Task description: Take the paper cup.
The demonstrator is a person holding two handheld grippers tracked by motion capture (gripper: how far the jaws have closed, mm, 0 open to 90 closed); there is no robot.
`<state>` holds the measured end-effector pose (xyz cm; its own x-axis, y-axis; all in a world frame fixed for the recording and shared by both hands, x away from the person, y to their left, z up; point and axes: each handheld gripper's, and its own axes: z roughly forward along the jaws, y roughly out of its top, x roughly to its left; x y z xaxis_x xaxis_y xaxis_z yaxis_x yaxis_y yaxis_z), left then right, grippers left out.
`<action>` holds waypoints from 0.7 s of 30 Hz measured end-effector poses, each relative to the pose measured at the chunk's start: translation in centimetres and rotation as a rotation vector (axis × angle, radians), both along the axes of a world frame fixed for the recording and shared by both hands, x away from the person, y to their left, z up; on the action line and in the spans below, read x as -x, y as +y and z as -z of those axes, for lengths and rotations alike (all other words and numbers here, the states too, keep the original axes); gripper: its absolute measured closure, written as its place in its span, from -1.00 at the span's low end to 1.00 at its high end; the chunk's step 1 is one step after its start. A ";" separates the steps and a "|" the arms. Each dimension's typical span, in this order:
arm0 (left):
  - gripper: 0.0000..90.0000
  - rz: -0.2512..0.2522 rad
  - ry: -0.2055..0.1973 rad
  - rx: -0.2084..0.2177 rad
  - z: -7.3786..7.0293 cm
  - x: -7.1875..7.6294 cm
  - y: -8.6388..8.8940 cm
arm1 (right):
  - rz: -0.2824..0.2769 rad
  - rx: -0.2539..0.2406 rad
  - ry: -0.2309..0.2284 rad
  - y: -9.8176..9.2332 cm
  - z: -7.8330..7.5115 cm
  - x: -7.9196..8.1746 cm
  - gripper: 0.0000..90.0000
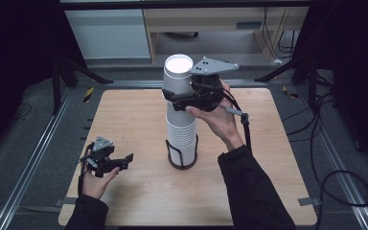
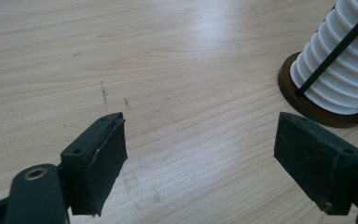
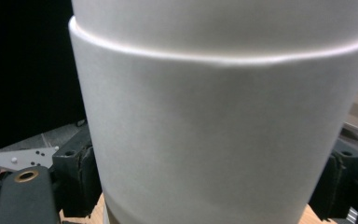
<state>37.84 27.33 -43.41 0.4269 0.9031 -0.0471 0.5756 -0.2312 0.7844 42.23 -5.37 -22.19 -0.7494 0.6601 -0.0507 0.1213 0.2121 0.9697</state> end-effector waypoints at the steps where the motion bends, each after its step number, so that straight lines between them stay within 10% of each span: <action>1: -0.64 0.000 -0.001 0.000 0.0 0.0 0.0 | 0.001 -0.002 -0.004 0.0 -0.2 0.0 -0.65; 21: -0.62 0.008 -0.002 -0.002 -0.1 0.1 0.0 | 0.037 -0.050 -0.044 -3.0 -1.7 1.2 -0.65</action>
<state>37.75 27.30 -43.30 0.4342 0.8997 -0.0446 0.5720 -0.2371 0.7852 41.08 -8.42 -20.44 -0.7223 0.6898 -0.0493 0.0848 0.1590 0.9836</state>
